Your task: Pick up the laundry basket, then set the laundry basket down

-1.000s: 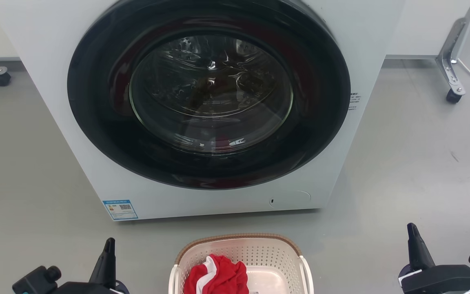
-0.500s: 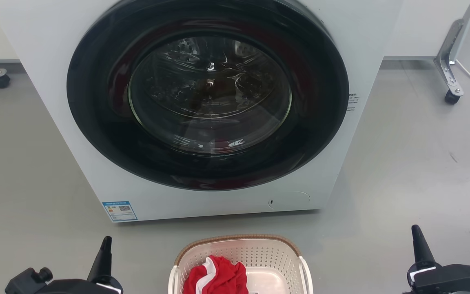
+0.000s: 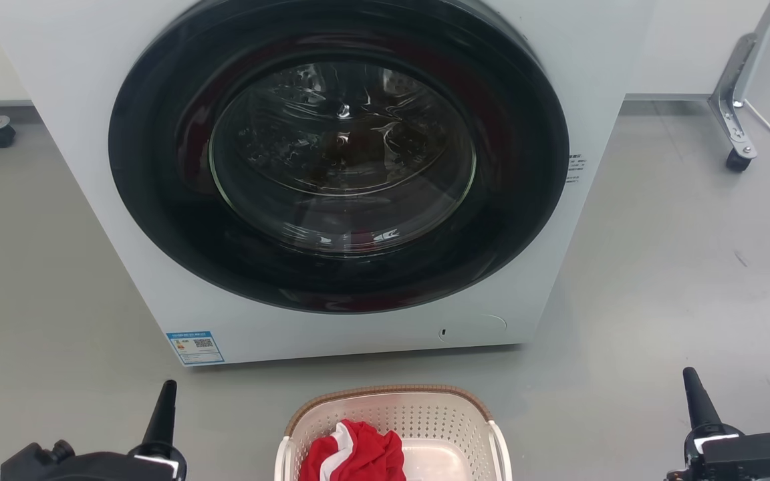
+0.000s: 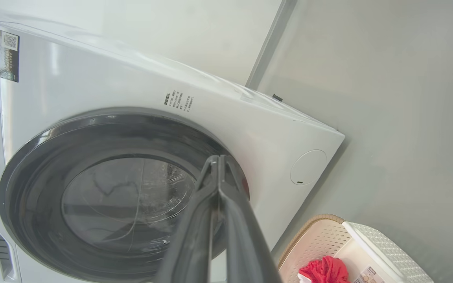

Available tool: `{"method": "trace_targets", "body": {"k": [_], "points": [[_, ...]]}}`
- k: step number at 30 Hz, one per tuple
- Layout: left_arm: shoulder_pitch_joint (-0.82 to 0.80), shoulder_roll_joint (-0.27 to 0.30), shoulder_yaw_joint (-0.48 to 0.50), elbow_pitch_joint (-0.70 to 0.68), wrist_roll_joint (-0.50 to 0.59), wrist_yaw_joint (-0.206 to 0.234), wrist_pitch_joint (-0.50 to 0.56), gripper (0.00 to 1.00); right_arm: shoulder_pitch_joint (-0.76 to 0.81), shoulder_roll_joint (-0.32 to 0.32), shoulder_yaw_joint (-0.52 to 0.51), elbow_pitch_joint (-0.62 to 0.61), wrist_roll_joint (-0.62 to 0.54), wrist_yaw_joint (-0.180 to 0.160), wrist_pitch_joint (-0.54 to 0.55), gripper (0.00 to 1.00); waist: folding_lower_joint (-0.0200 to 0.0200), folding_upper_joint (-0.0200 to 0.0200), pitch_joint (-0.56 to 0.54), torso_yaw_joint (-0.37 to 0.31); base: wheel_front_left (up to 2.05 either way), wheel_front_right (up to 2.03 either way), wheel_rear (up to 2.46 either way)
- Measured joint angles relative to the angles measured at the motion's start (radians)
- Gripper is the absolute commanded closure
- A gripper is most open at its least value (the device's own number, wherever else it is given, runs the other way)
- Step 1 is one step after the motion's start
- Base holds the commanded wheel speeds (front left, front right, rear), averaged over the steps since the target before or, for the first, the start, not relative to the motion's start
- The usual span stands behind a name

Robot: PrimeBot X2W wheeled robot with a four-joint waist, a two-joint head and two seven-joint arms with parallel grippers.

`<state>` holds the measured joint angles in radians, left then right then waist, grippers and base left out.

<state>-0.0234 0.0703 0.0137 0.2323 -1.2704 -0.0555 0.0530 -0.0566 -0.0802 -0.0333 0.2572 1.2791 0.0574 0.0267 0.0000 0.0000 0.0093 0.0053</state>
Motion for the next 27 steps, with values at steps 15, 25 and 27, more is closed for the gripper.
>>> {"method": "trace_targets", "body": {"k": [15, 25, 27], "points": [[-0.035, -0.015, 0.044, 0.035, -0.185, -0.042, 0.034, 1.0, -0.017, 0.02, -0.058, 0.023, 0.185, 0.033, 0.052, 1.0, 0.0, 0.0, -0.004, -0.003, 0.0, 0.0, 0.0], [-0.053, -0.025, 0.075, 0.057, -0.309, -0.06, 0.056, 1.0, -0.028, 0.034, -0.096, 0.04, 0.308, 0.058, 0.081, 1.0, 0.0, 0.0, -0.007, -0.005, 0.0, 0.0, 0.0], [-0.055, -0.026, 0.077, 0.059, -0.324, -0.06, 0.061, 1.0, -0.031, 0.035, -0.1, 0.041, 0.317, 0.059, 0.087, 1.0, 0.0, 0.0, -0.008, -0.005, 0.0, 0.0, 0.0]]}}
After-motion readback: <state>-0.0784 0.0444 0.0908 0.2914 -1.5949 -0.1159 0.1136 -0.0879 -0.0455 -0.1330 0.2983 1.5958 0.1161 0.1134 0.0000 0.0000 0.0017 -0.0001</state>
